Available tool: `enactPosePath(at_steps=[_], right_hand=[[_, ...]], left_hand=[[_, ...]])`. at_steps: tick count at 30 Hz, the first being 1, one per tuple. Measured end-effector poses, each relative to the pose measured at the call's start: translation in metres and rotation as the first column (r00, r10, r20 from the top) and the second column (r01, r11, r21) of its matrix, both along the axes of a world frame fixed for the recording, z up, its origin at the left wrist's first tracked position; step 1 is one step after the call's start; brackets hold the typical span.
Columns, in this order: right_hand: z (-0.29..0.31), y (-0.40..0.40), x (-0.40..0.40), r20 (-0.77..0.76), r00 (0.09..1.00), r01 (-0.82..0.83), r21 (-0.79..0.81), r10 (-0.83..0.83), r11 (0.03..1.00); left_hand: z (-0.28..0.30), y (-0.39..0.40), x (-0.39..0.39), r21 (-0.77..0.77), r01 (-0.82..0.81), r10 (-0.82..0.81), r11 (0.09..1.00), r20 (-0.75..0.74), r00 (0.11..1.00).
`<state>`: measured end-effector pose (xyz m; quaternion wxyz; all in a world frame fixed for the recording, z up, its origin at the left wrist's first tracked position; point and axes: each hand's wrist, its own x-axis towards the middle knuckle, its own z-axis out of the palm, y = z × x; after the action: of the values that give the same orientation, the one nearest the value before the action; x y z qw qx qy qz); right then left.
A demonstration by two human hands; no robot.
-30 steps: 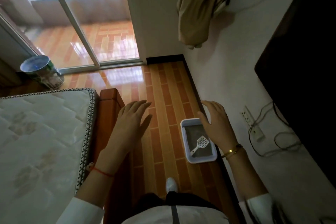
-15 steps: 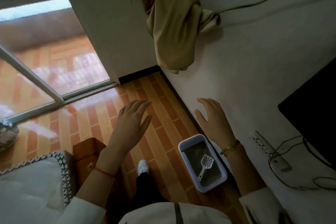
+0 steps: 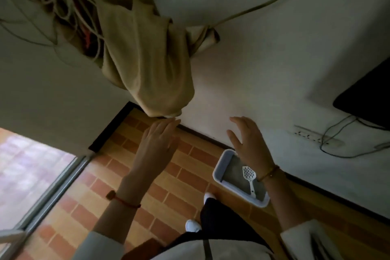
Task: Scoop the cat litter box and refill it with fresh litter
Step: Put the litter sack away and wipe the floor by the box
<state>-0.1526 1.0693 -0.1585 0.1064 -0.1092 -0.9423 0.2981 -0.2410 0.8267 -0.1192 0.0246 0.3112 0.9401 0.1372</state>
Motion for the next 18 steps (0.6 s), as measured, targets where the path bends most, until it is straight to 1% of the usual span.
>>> enactPosePath(at_steps=[2, 5, 8, 12, 15, 18], right_hand=[[-0.005, 0.001, -0.005, 0.014, 0.997, 0.078, 0.017, -0.078, 0.997], [-0.008, 0.004, -0.012, 0.036, 0.984, 0.174, 0.019, -0.175, 0.985], [-0.009, 0.010, -0.017, 0.050, 0.954, 0.295, 0.017, -0.296, 0.955], [-0.011, 0.012, -0.027, 0.097, 0.908, 0.406, 0.033, -0.407, 0.913], [-0.015, 0.005, -0.035, 0.127, 0.863, 0.488, 0.038, -0.489, 0.872], [-0.022, -0.011, -0.042, 0.126, 0.806, 0.580, 0.031, -0.579, 0.814]], left_hand=[[-0.006, 0.008, -0.023, 0.029, 0.071, -0.072, 0.997, 0.038, 0.997], [-0.014, 0.022, -0.047, 0.059, 0.159, -0.162, 0.985, 0.046, 0.986], [-0.023, 0.041, -0.071, 0.069, 0.237, -0.242, 0.969, 0.078, 0.967], [-0.028, 0.062, -0.099, 0.100, 0.341, -0.350, 0.935, 0.093, 0.932], [-0.037, 0.070, -0.120, 0.074, 0.442, -0.446, 0.894, 0.063, 0.893], [-0.049, 0.076, -0.140, 0.072, 0.555, -0.559, 0.829, 0.081, 0.825]])
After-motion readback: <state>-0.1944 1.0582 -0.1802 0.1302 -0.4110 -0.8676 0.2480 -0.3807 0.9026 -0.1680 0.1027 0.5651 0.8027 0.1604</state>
